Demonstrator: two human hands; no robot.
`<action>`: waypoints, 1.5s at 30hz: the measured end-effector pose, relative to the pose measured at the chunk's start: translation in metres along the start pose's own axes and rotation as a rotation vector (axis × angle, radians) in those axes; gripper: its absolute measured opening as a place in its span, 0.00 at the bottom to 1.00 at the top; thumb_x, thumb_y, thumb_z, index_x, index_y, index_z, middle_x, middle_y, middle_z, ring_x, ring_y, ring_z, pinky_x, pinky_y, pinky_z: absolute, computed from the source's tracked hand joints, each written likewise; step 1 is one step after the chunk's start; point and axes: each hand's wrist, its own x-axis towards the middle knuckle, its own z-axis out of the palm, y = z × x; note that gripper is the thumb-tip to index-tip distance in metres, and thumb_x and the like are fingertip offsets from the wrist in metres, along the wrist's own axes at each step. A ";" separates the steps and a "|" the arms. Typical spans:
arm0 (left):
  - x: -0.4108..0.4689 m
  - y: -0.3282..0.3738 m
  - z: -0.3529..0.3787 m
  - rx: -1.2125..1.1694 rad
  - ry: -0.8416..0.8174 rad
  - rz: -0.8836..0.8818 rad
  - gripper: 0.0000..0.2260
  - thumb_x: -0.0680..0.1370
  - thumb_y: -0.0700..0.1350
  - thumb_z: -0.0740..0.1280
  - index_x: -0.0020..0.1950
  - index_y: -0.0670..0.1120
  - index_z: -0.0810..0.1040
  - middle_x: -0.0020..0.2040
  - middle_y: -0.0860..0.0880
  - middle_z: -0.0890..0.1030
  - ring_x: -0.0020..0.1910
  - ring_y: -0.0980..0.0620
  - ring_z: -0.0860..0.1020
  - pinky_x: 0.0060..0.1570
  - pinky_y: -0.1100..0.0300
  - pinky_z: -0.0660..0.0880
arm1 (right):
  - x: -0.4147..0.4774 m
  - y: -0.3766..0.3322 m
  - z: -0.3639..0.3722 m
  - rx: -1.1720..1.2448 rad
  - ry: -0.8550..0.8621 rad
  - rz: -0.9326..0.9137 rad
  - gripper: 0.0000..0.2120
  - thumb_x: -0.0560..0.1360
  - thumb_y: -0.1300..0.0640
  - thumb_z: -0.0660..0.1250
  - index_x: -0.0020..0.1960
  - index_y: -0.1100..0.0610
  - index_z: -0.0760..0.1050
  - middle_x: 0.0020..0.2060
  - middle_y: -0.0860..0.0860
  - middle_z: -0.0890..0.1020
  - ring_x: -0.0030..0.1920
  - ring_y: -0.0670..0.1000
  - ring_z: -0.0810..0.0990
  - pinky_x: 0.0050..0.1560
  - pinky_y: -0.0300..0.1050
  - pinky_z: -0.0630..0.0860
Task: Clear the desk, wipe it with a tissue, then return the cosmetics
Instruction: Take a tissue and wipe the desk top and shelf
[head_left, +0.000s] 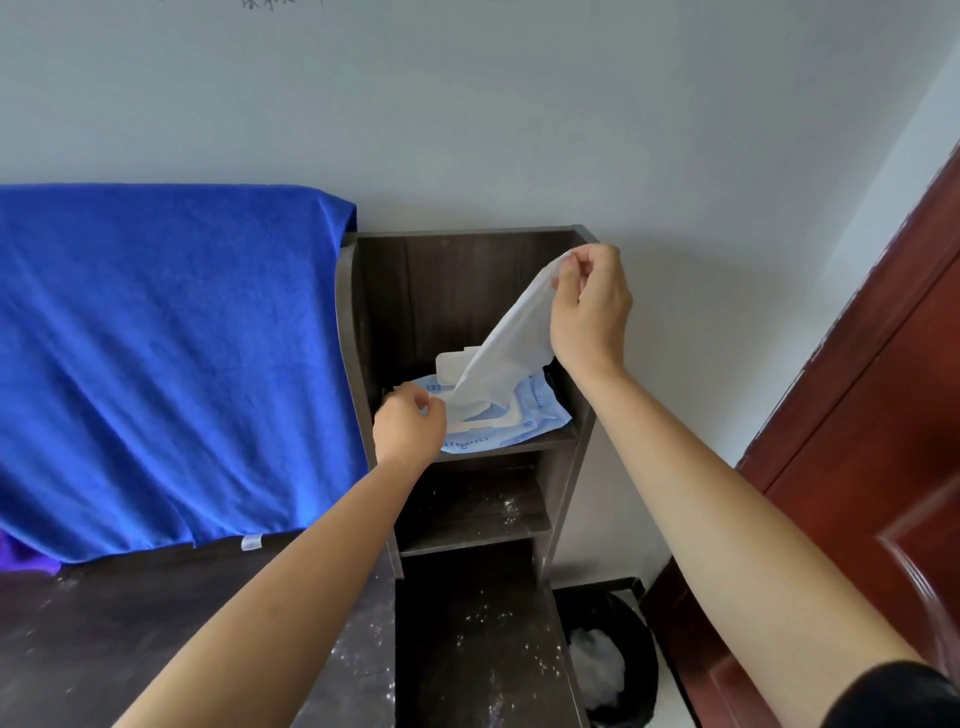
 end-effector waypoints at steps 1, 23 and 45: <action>0.000 -0.001 0.000 -0.011 -0.009 -0.014 0.07 0.80 0.43 0.63 0.53 0.41 0.76 0.51 0.43 0.80 0.49 0.45 0.78 0.46 0.55 0.77 | -0.003 0.002 0.001 -0.027 -0.057 0.010 0.04 0.82 0.57 0.58 0.50 0.53 0.71 0.47 0.47 0.79 0.47 0.48 0.76 0.48 0.36 0.68; 0.004 -0.026 0.003 0.446 -0.320 0.422 0.29 0.78 0.65 0.60 0.75 0.53 0.61 0.67 0.50 0.75 0.64 0.47 0.72 0.66 0.46 0.67 | 0.000 -0.011 -0.003 -0.027 -0.020 -0.147 0.06 0.82 0.59 0.59 0.52 0.60 0.74 0.48 0.48 0.78 0.47 0.47 0.76 0.49 0.32 0.69; 0.001 -0.004 0.005 0.235 0.071 0.472 0.21 0.75 0.48 0.70 0.66 0.45 0.72 0.61 0.46 0.74 0.57 0.46 0.74 0.50 0.51 0.77 | 0.005 0.019 0.012 -0.251 -0.232 -0.139 0.08 0.82 0.57 0.63 0.52 0.59 0.79 0.45 0.53 0.79 0.42 0.47 0.73 0.44 0.34 0.65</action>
